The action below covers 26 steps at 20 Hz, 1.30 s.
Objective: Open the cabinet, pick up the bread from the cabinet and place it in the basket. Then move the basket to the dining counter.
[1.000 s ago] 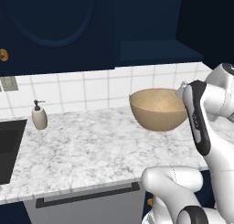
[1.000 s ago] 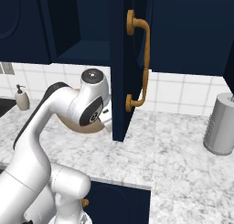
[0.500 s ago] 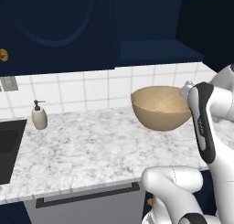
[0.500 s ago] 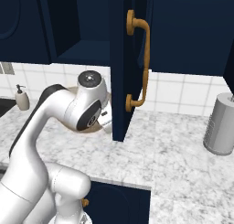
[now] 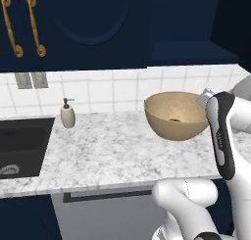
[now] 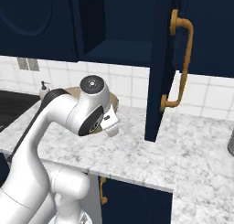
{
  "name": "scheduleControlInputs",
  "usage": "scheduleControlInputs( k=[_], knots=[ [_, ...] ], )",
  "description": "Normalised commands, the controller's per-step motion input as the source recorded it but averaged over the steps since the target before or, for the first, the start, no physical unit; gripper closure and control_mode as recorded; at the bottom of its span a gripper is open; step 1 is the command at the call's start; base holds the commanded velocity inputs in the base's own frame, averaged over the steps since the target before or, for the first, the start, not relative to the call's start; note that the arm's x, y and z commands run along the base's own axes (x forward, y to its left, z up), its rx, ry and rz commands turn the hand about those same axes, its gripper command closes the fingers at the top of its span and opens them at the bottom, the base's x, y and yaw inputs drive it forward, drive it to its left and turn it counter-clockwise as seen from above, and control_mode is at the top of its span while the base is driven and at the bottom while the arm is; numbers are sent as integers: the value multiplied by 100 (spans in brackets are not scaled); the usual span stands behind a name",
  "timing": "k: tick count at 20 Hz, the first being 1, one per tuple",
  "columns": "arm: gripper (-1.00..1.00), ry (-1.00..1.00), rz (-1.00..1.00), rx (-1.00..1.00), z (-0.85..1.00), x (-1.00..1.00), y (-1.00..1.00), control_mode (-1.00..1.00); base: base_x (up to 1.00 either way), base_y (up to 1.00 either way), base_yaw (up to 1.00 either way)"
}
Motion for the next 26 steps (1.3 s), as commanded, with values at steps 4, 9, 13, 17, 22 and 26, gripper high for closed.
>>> scheduleControlInputs(
  k=[4,9,13,17,22,26],
  knots=[
    [100,0,0,0,0,0,0,100,-6,83,80],
    [100,0,0,0,0,0,0,100,1,62,74],
    [100,0,0,0,0,0,0,100,1,64,74],
    [100,0,0,0,0,0,0,100,0,62,80],
    [100,0,0,0,0,0,0,100,0,26,91],
    [100,0,0,0,0,0,0,100,0,71,65]
  ],
)
